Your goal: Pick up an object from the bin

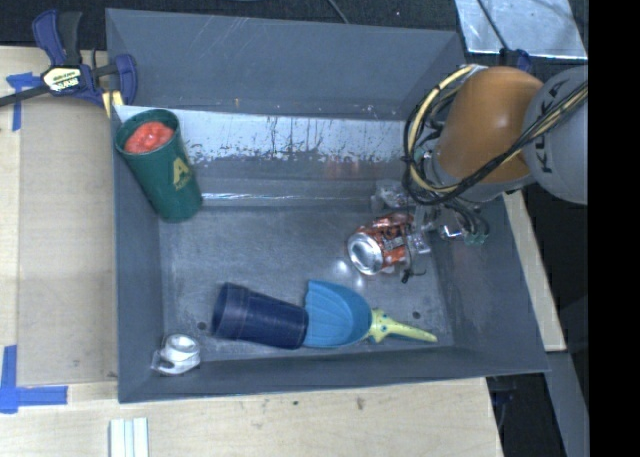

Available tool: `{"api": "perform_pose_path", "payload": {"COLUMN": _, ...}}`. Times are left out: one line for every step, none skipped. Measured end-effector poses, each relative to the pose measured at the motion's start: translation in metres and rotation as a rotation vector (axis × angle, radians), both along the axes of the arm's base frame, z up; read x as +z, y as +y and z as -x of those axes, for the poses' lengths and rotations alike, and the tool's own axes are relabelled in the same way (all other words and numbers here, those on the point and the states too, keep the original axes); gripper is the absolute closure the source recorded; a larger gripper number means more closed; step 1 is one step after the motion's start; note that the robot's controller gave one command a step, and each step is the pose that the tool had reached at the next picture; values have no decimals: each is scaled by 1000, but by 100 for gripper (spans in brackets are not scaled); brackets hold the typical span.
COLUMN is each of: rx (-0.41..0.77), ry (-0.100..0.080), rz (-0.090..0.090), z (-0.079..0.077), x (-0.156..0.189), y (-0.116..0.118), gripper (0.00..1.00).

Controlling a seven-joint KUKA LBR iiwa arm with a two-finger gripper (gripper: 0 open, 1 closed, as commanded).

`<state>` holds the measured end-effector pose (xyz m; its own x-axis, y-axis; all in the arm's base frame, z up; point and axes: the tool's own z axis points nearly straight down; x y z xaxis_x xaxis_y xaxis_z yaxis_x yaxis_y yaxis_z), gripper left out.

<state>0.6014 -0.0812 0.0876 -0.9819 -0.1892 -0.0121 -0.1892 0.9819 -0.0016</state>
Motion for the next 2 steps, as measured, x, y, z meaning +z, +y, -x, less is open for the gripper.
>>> {"api": "perform_pose_path", "payload": {"rx": 133, "ry": -5, "rz": 3, "z": -6, "x": -7, "y": 5, "gripper": 0}}
{"api": "perform_pose_path", "payload": {"rx": -53, "ry": -4, "rz": 0, "z": -5, "x": -5, "y": 6, "gripper": 0}}
